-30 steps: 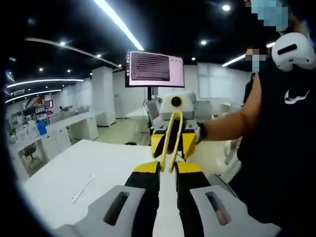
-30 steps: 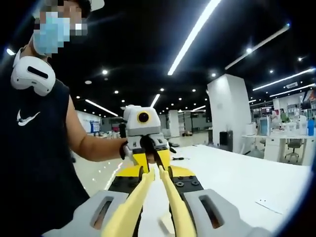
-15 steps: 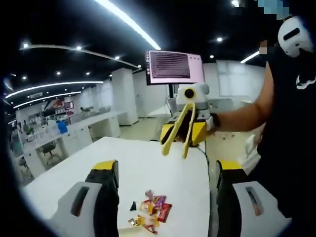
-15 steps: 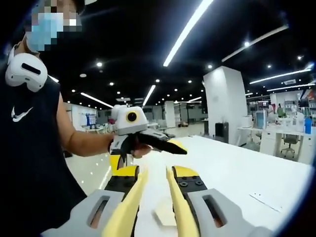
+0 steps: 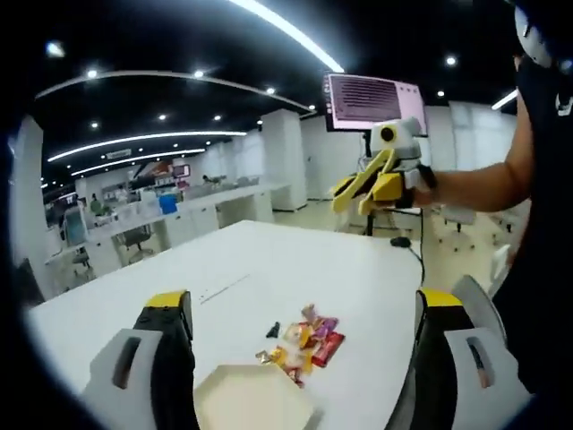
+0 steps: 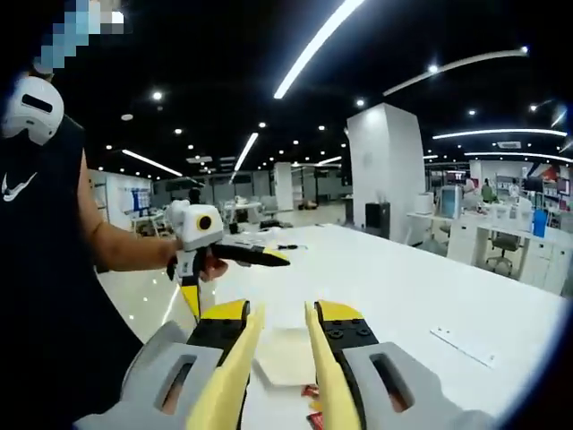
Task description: Place the target food into the container with the food tongs after gripping and lifting it, then release it inside without dropping or visibly crushing the food.
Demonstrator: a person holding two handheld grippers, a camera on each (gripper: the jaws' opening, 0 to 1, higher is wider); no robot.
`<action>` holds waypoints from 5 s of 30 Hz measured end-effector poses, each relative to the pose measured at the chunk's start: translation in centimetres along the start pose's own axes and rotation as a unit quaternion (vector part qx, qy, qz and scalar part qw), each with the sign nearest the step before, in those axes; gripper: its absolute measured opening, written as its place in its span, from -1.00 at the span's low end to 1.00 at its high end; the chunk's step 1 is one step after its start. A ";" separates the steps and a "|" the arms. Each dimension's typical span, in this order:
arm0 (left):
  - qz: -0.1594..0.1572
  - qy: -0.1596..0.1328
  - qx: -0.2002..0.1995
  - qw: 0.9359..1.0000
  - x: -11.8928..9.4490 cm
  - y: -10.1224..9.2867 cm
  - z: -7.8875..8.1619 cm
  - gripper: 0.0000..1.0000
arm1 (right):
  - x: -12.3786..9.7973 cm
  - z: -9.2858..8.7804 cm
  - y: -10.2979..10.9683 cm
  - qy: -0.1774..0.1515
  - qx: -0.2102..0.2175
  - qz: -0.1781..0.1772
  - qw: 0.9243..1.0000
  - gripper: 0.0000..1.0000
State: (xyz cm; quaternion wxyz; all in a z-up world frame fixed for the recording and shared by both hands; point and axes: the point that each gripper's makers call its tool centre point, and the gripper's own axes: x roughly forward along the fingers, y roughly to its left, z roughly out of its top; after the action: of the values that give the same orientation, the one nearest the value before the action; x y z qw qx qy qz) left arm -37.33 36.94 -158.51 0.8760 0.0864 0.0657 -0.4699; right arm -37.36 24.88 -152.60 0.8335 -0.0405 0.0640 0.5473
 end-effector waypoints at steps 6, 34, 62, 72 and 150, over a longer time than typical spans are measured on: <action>0.016 0.018 0.014 1.000 -0.4 -1.3 -4.8 0.99 | 0.3 -2.2 -1.1 0.025 0.001 -0.040 0.999 -0.45; 0.063 0.056 -0.085 0.993 -1.6 -4.3 -13.9 0.99 | 2.2 -9.1 -4.3 0.070 0.037 -0.137 0.987 -0.47; 0.081 0.096 -0.059 0.990 -1.5 -4.3 -15.6 0.99 | 7.2 -19.4 -6.6 0.131 0.089 -0.193 0.968 -0.48; 0.072 0.102 -0.068 0.990 -1.3 -4.7 -15.9 0.99 | 8.8 -23.0 -7.2 0.154 0.126 -0.234 0.952 -0.47; 0.092 0.108 -0.059 0.988 -1.4 -3.8 -16.1 0.99 | 22.1 -13.1 -4.1 0.158 0.087 -0.094 0.979 -0.61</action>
State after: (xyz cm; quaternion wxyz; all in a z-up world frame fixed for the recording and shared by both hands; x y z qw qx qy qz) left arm -41.83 39.47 -174.34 0.9069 0.0906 0.1789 -0.3705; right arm -25.71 41.52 -168.93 0.8612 -0.0596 0.2379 0.4452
